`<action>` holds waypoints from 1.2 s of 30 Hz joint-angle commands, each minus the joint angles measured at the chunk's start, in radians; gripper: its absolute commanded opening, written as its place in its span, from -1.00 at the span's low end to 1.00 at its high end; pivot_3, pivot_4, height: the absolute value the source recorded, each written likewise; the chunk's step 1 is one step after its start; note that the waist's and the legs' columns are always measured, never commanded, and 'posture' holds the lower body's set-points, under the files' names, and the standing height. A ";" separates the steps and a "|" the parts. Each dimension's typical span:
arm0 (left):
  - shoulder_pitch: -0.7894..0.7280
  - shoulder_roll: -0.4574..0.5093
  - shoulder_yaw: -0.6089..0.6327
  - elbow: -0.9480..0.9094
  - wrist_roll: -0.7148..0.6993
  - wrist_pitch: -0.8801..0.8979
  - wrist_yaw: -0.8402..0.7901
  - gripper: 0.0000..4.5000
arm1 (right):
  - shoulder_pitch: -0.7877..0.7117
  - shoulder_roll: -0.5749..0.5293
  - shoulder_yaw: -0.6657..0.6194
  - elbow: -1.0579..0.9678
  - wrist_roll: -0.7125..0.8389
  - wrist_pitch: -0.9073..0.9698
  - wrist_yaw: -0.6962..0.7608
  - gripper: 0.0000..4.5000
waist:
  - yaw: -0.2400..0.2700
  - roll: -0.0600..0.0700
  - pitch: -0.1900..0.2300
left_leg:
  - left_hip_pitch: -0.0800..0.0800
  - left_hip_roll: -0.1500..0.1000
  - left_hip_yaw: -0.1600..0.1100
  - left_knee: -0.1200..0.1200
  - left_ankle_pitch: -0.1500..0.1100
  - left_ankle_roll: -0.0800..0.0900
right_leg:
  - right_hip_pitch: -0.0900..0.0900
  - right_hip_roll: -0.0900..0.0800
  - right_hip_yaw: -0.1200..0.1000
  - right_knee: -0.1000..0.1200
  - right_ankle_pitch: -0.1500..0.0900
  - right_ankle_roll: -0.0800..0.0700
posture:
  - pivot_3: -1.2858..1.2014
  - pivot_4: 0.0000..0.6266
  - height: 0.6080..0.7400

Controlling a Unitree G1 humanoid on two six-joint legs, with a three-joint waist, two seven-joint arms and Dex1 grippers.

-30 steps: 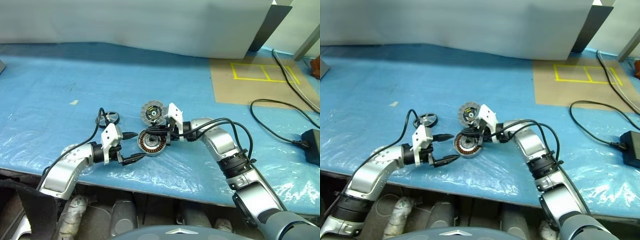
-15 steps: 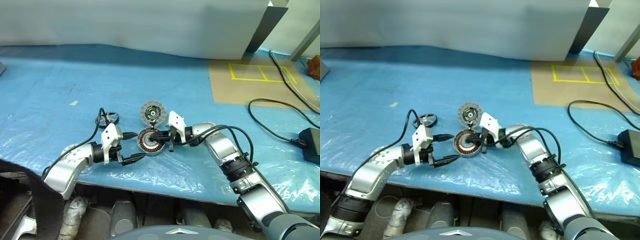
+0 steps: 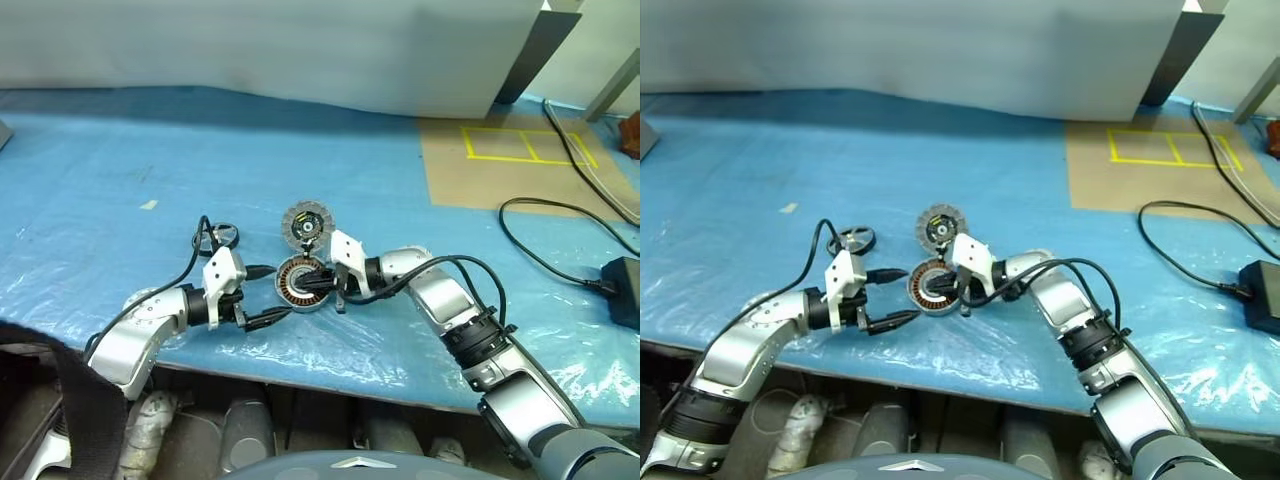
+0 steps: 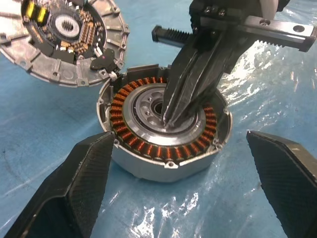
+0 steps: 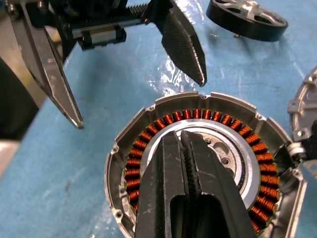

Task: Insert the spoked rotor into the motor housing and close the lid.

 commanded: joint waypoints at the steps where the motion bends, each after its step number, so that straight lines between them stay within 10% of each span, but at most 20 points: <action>1: -0.005 0.002 0.005 -0.013 -0.009 -0.004 -0.005 1.00 | 0.023 -0.003 -0.022 0.023 0.025 0.057 0.008 -0.98 | 0.000 0.000 0.000 | 0.001 0.000 0.000 0.000 0.000 0.000 | 0.001 0.000 0.000 0.000 0.000 0.000 | 0.03 -0.52 1.00; 10: -0.010 -0.003 0.000 -0.002 -0.007 -0.010 -0.010 1.00 | -0.059 0.070 -0.214 -0.059 0.270 0.322 0.004 -0.98 | 0.000 0.000 0.000 | -0.004 0.000 0.000 0.000 0.000 0.000 | -0.004 0.000 0.000 0.000 0.000 0.000 | 0.03 -0.52 1.00; 20: -0.016 -0.005 -0.001 0.001 -0.007 -0.010 -0.009 1.00 | 0.030 -0.041 0.048 0.010 -0.019 0.074 0.010 -0.98 | 0.001 0.000 0.000 | -0.005 0.000 0.000 0.000 0.000 0.000 | -0.004 0.000 -0.001 -0.001 0.000 0.000 | 0.03 -0.52 1.00; 36: -0.022 -0.007 0.028 0.007 -0.024 -0.008 0.002 1.00 | -0.054 0.040 -0.138 -0.070 0.199 0.270 0.006 -0.98 | 0.001 0.000 0.000 | -0.005 0.000 0.000 -0.001 0.000 0.000 | -0.005 0.001 -0.001 0.000 0.000 0.000 | 0.03 -0.52 1.00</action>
